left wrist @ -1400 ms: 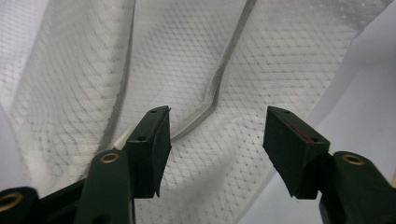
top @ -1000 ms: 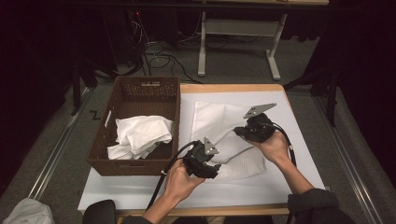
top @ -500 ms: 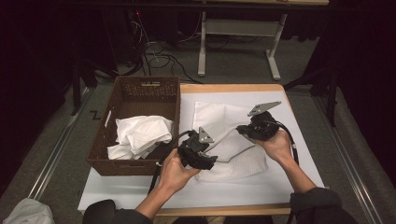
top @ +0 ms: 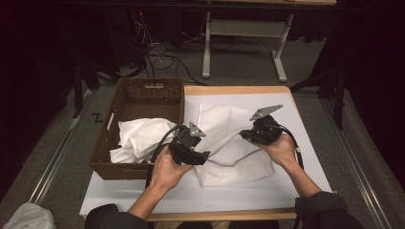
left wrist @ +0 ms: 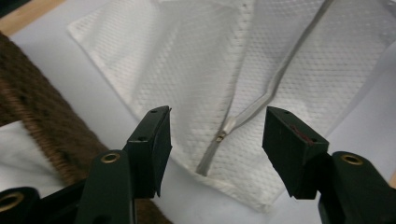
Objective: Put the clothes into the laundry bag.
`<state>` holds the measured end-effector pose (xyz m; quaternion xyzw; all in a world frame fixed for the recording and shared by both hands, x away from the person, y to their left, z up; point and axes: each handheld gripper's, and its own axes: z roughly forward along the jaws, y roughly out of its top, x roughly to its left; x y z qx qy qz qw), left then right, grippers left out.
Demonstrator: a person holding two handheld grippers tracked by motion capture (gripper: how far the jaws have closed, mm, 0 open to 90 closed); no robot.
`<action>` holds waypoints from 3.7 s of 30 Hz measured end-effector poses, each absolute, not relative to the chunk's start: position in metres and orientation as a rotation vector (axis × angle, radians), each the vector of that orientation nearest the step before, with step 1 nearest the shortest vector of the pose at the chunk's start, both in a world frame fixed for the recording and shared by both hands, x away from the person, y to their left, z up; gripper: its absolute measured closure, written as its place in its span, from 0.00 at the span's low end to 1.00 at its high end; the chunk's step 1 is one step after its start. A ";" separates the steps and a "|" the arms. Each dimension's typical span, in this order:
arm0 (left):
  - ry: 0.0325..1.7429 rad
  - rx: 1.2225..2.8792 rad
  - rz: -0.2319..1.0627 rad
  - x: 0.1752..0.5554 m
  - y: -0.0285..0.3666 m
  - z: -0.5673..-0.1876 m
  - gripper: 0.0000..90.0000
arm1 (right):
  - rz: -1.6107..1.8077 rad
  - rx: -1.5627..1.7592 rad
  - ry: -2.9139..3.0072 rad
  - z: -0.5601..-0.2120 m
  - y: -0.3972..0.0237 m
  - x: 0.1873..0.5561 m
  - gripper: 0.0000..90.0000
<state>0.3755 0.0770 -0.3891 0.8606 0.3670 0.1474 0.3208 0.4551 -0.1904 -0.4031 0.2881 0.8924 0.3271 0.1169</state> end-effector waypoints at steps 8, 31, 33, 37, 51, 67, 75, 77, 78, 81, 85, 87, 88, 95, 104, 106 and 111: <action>1.000 2.245 0.443 0.378 0.093 -0.375 0.46 | 0.967 0.867 2.608 -0.409 -0.194 0.454 1.00; 1.225 2.176 0.550 0.405 0.161 -0.363 0.44 | 0.931 0.845 2.576 -0.407 -0.190 0.449 1.00; 1.262 2.165 0.537 0.409 0.167 -0.365 0.41 | 0.924 0.847 2.578 -0.407 -0.190 0.449 1.00; 1.288 2.167 0.524 0.417 0.171 -0.368 0.39 | 0.912 0.830 2.578 -0.406 -0.190 0.448 1.00; 1.447 2.221 0.390 0.446 0.189 -0.398 0.22 | 0.892 0.843 2.579 -0.409 -0.189 0.452 0.99; 1.610 2.329 0.285 0.488 0.197 -0.443 0.12 | 0.876 0.855 2.572 -0.410 -0.192 0.454 0.99; 1.737 2.342 0.294 0.505 0.212 -0.470 0.05 | 0.859 0.857 2.571 -0.411 -0.189 0.452 0.99; 1.782 2.307 0.253 0.509 0.217 -0.475 0.01 | 0.849 0.858 2.576 -0.413 -0.190 0.454 0.99; 1.792 2.294 0.237 0.510 0.219 -0.477 0.00 | 0.844 0.865 2.577 -0.413 -0.190 0.454 0.99; 1.793 2.286 0.225 0.511 0.219 -0.481 0.00 | 0.854 0.888 2.568 -0.413 -0.191 0.455 0.99; 1.775 2.277 0.176 0.506 0.217 -0.483 0.01 | 0.848 0.899 2.573 -0.415 -0.191 0.453 0.99; 1.760 2.284 0.152 0.505 0.214 -0.484 0.01 | 0.848 0.887 2.573 -0.414 -0.191 0.453 0.99; 1.741 2.308 0.153 0.504 0.211 -0.485 0.01 | 0.849 0.880 2.572 -0.414 -0.191 0.453 0.99; 1.619 2.445 0.118 0.499 0.195 -0.488 0.00 | 0.847 0.882 2.570 -0.415 -0.191 0.453 0.99; 1.590 2.474 0.187 0.493 0.191 -0.489 0.01 | 0.858 0.884 2.564 -0.412 -0.191 0.454 0.99; 1.580 2.491 0.205 0.491 0.188 -0.487 0.07 | 0.862 0.891 2.560 -0.413 -0.190 0.453 0.99; 1.563 2.497 0.216 0.488 0.184 -0.482 0.23 | 0.870 0.931 2.553 -0.415 -0.187 0.459 0.99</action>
